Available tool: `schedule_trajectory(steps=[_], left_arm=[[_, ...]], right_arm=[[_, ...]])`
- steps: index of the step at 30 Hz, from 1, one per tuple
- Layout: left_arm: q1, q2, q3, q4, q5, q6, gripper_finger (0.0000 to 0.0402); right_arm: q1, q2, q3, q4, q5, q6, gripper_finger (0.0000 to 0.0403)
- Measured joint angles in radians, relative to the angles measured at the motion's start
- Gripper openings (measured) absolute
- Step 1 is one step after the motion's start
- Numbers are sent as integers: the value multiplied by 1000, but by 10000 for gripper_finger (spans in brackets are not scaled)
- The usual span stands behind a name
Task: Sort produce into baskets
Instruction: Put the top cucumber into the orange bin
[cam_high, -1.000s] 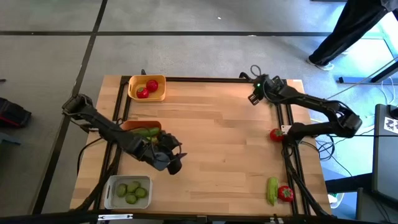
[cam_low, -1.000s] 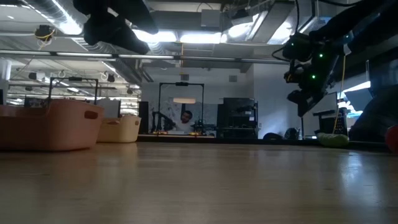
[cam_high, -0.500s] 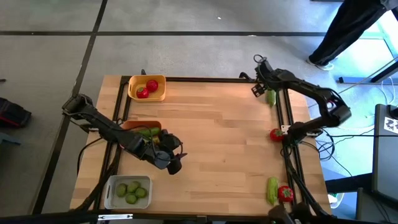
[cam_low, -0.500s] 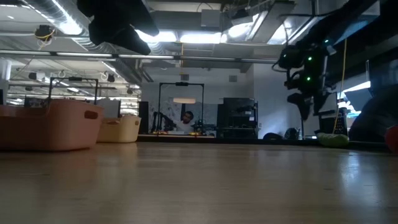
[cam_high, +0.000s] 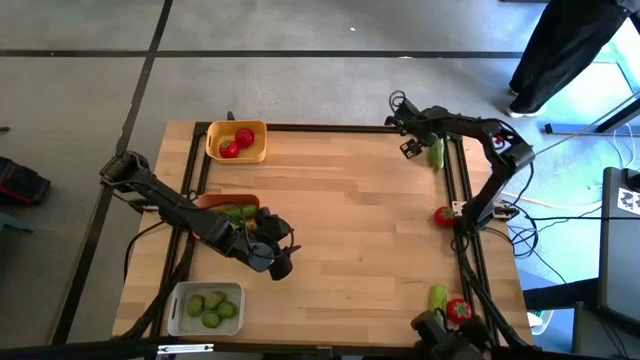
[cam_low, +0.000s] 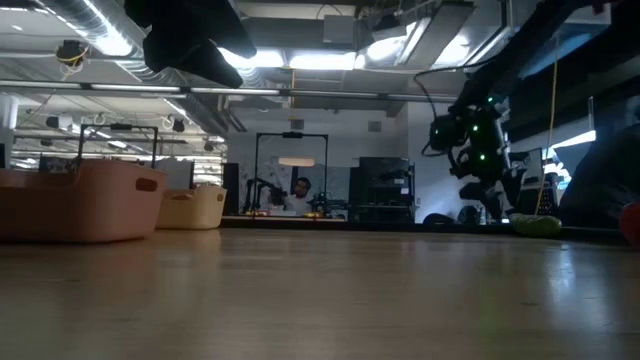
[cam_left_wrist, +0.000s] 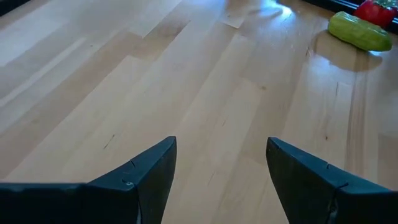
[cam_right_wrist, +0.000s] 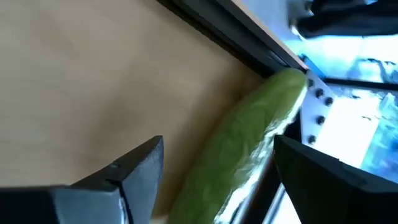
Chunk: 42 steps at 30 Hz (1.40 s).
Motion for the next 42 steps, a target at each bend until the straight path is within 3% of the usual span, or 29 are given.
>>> schedule_trajectory(steps=[9,19,35,38,42], left_arm=[[0,0,0,0,-31,2,244],[1,0,0,0,-43,4,244],[15,0,0,0,-58,3,244],[15,0,0,1,-58,3,244],[15,0,0,6,-58,3,244]], right_arm=[[-1,157,129,-234,36,80,269],[0,260,160,-292,67,104,269],[32,262,164,-315,-80,14,268],[53,262,164,-319,-91,-5,249],[85,262,164,-322,-106,-29,188]])
